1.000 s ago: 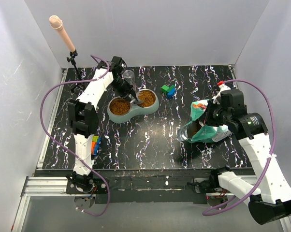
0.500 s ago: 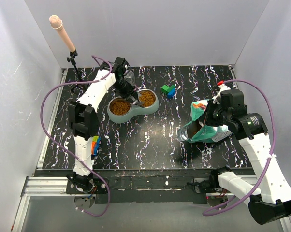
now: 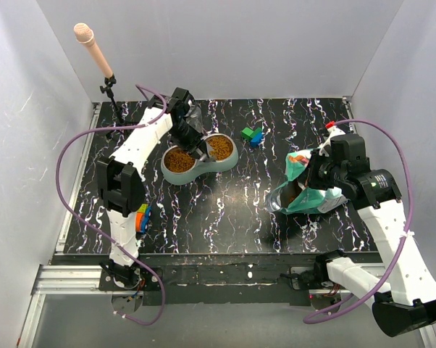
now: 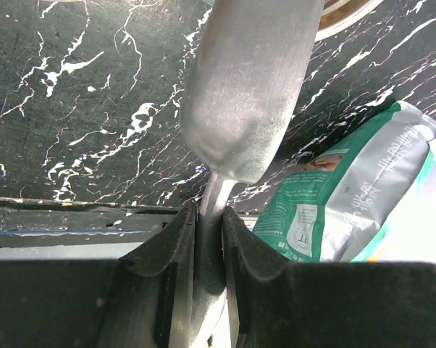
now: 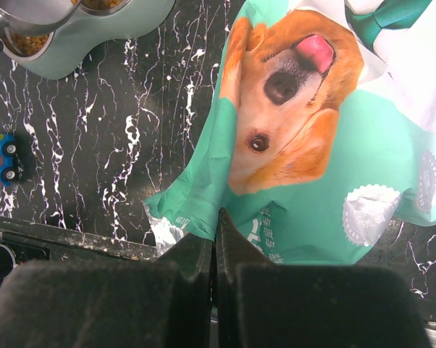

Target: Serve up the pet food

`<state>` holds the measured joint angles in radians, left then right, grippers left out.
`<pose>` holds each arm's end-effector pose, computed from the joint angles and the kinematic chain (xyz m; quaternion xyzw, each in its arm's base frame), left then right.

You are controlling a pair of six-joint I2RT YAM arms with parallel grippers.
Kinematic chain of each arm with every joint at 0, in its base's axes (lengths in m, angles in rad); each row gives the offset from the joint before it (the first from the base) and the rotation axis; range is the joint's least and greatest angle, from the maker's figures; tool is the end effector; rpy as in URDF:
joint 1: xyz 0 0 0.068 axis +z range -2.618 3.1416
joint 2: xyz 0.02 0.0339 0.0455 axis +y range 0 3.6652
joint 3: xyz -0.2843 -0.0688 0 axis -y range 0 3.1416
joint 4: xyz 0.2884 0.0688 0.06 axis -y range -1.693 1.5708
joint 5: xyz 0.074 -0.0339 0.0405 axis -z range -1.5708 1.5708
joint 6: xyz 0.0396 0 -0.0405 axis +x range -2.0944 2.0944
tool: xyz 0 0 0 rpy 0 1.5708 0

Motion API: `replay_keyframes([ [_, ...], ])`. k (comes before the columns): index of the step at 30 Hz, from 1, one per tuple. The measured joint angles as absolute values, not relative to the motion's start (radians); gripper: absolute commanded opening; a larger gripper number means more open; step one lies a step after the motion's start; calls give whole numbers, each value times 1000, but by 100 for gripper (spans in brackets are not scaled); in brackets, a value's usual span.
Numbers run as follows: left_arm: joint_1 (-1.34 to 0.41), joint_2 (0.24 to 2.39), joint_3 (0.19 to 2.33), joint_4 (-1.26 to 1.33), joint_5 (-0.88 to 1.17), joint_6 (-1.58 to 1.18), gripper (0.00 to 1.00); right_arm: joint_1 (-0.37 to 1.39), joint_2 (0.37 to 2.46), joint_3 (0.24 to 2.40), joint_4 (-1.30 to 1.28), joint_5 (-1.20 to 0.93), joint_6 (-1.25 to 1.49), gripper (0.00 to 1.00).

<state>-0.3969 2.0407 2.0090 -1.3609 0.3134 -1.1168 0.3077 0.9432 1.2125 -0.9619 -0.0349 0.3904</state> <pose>0.4183 -0.1886 0.3079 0.3335 -0.9257 0.1734 0.0428 0.1926 0.0626 0.4057 0.0300 0.9045 0.1602 0.3940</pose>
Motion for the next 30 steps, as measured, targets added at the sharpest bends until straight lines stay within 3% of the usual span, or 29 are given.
replay_keyframes([
  [8, -397, 2034, 2075, -1351, 314, -1122, 0, 308, 944, 1213, -962, -38, 390, 1],
  [15, -401, 1988, 1900, -1343, 317, -1119, 0, 308, 944, 1213, -963, -38, 390, 1],
  [25, -403, 1986, 2014, -1343, 323, -1116, 0, 307, 944, 1213, -964, -40, 390, 1],
  [30, -403, 1957, 1904, -1331, 326, -1116, 0, 307, 944, 1213, -965, -41, 391, 1],
])
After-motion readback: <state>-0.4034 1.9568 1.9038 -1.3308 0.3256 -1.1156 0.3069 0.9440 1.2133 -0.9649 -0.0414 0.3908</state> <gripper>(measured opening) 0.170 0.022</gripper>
